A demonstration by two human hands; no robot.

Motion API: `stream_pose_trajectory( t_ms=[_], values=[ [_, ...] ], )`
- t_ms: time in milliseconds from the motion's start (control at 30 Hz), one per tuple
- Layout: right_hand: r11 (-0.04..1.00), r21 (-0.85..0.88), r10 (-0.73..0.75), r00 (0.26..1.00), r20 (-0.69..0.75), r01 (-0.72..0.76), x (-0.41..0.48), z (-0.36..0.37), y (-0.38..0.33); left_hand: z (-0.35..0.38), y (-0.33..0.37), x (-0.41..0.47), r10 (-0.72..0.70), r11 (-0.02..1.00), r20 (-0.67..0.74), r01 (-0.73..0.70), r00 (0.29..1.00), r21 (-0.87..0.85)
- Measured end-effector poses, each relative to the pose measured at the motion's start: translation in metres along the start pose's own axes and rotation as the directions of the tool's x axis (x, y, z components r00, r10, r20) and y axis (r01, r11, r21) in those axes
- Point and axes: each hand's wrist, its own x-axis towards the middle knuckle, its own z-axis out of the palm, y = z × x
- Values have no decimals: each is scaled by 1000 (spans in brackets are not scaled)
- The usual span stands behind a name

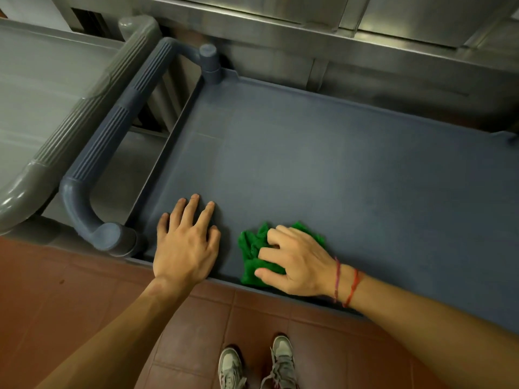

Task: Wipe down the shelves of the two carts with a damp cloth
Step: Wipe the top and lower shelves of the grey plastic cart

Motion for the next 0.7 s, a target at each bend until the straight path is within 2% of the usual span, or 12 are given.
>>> stream_pose_trajectory(
  t_ms=[67, 133, 333, 433, 533, 600, 700],
  values=[
    [995, -71, -65, 998, -5, 65, 3, 1, 13, 1, 0, 0, 8, 1000, 1, -8, 1000, 10],
    [988, -148, -58, 997, -42, 51, 13, 1, 31, 2, -1, 0, 7, 1000, -9, -7, 1000, 12],
    [950, -250, 132, 967, -218, -186, 43, -10, 100, 2, -2, 0, 17, 1000, -19, -17, 1000, -24],
    [921, -203, 267, 919, -290, -332, 52, -15, 127, 2, -1, 0, 5, 1000, -27, -6, 1000, -17],
    [897, -113, 379, 876, -300, -427, 56, -11, 118, 2, -2, 1, -15, 1000, -18, 15, 1000, -15],
    [920, -90, 342, 893, -293, -382, 47, -6, 95, 2, -2, 0, -30, 999, -20, 30, 999, -12],
    [985, -12, 166, 964, -206, -172, 14, -1, 46, 0, 1, 0, -39, 999, -23, 38, 999, -12]
  ],
)
